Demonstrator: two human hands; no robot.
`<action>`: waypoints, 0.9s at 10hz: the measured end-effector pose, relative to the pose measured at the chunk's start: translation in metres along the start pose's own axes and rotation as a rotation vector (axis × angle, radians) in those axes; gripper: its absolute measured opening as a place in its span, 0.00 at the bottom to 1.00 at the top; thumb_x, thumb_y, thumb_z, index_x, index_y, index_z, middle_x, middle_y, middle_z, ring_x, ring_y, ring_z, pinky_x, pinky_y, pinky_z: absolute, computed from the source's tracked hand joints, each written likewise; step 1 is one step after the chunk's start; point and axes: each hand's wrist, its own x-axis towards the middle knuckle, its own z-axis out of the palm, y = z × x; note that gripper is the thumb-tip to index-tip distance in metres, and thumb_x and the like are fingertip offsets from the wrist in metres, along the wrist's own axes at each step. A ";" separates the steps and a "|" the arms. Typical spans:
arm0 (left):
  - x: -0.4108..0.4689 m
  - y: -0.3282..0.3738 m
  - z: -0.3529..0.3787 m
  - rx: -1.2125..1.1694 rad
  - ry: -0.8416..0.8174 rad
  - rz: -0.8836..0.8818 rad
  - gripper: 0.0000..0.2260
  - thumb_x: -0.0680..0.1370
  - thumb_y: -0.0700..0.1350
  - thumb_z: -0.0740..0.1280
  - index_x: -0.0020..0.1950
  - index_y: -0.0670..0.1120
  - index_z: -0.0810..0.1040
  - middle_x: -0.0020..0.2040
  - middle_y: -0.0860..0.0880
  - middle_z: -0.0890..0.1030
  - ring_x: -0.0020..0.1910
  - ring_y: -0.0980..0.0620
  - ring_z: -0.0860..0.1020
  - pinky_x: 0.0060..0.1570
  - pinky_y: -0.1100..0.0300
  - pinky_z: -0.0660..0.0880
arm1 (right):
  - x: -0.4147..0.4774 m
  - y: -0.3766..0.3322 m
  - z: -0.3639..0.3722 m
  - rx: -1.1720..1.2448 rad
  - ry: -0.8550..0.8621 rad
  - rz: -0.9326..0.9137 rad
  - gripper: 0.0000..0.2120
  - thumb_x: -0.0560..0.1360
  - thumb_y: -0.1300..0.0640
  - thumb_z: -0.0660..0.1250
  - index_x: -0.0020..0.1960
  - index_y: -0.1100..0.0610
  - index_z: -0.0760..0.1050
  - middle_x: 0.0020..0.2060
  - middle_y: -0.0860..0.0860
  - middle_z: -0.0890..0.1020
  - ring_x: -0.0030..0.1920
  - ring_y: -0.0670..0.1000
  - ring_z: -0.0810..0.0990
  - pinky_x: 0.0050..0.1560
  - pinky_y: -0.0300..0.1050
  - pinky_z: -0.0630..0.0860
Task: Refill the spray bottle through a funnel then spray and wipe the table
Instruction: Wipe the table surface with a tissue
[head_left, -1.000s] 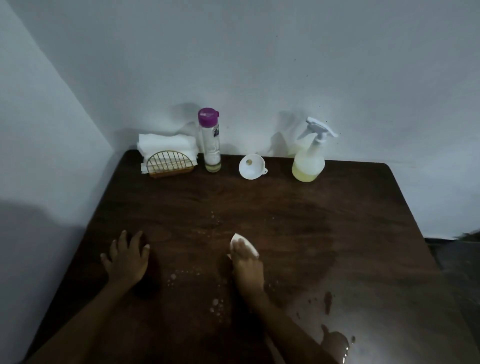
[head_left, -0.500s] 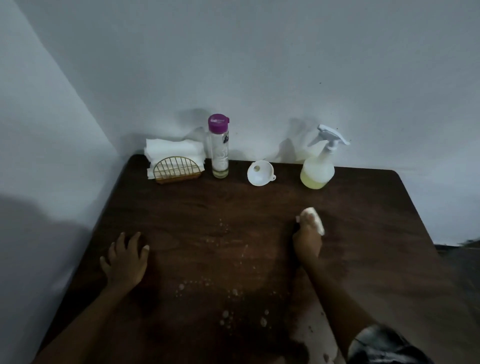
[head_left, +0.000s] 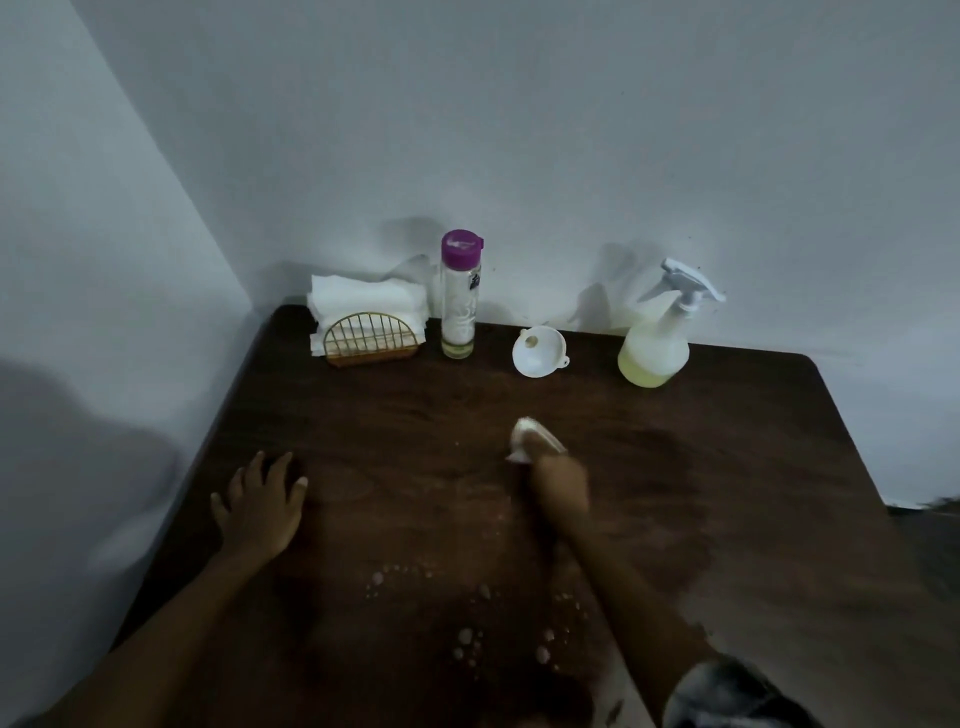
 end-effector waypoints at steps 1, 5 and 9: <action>0.003 -0.007 0.000 -0.017 0.002 0.014 0.21 0.80 0.53 0.55 0.73 0.52 0.61 0.76 0.45 0.56 0.74 0.42 0.53 0.70 0.39 0.50 | 0.009 0.052 -0.028 -0.050 0.149 0.293 0.14 0.80 0.60 0.56 0.63 0.58 0.72 0.61 0.58 0.77 0.63 0.58 0.73 0.61 0.52 0.69; 0.017 -0.059 -0.014 0.022 0.069 0.089 0.22 0.80 0.48 0.58 0.73 0.45 0.62 0.75 0.39 0.56 0.74 0.40 0.56 0.71 0.43 0.54 | -0.008 -0.112 0.062 0.054 0.048 0.052 0.23 0.83 0.52 0.44 0.72 0.63 0.61 0.71 0.59 0.65 0.71 0.55 0.64 0.67 0.27 0.54; 0.017 -0.067 -0.014 -0.008 -0.059 0.101 0.25 0.81 0.51 0.54 0.76 0.47 0.51 0.77 0.42 0.45 0.76 0.43 0.45 0.72 0.45 0.47 | -0.027 -0.119 0.065 0.296 -0.062 -0.097 0.17 0.80 0.50 0.58 0.66 0.52 0.73 0.64 0.48 0.76 0.66 0.46 0.72 0.71 0.43 0.63</action>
